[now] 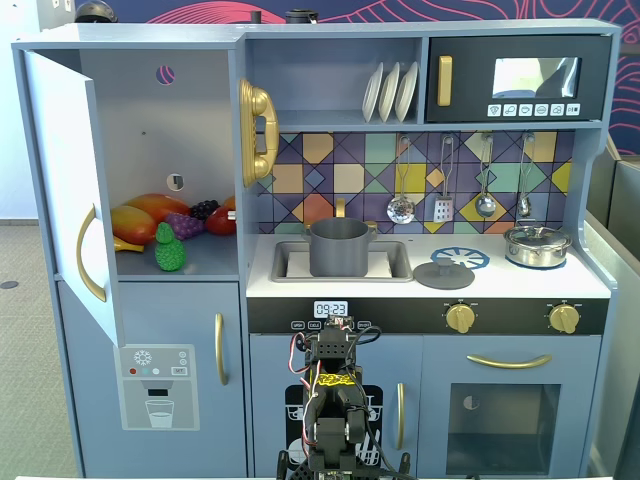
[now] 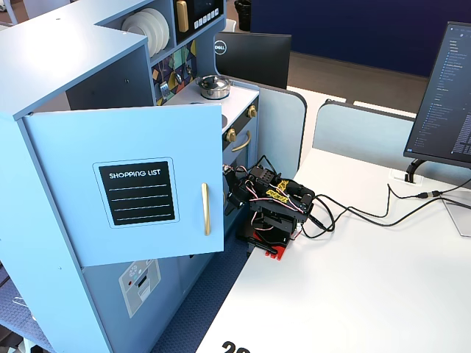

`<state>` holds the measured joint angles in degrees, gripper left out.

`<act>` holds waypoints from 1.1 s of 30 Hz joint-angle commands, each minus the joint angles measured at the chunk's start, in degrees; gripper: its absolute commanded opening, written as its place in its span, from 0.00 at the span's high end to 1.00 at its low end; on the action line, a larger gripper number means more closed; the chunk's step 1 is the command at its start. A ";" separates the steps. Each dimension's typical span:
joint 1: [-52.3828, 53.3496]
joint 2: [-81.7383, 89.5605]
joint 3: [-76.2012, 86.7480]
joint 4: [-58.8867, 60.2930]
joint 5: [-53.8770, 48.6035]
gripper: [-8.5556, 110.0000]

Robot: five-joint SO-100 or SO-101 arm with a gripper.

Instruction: Pick up the green pineapple from the left cabinet and place it in the gray recipient

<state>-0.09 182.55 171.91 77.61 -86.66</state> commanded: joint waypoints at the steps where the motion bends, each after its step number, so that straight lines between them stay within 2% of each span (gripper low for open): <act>1: 4.13 -0.44 0.09 10.02 0.00 0.93; 12: 2.55 -0.44 0.09 10.02 -0.79 0.93; 15: -2.55 -0.53 -2.29 7.47 -2.02 0.93; 17: -11.51 -0.62 -7.47 4.57 0.62 0.93; 19: -21.71 -0.62 -13.10 -2.46 1.14 0.93; 22: -34.98 -3.25 -21.36 -19.69 -4.92 0.93; 24: -40.17 -5.89 -24.43 -32.96 -5.01 0.93; 27: -41.75 -10.81 -24.70 -52.21 -5.45 0.93; 29: -42.71 -13.71 -27.25 -54.76 -4.92 0.93; 33: -43.68 -17.67 -31.46 -54.67 -4.66 0.85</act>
<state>-41.66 167.52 146.43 26.72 -91.23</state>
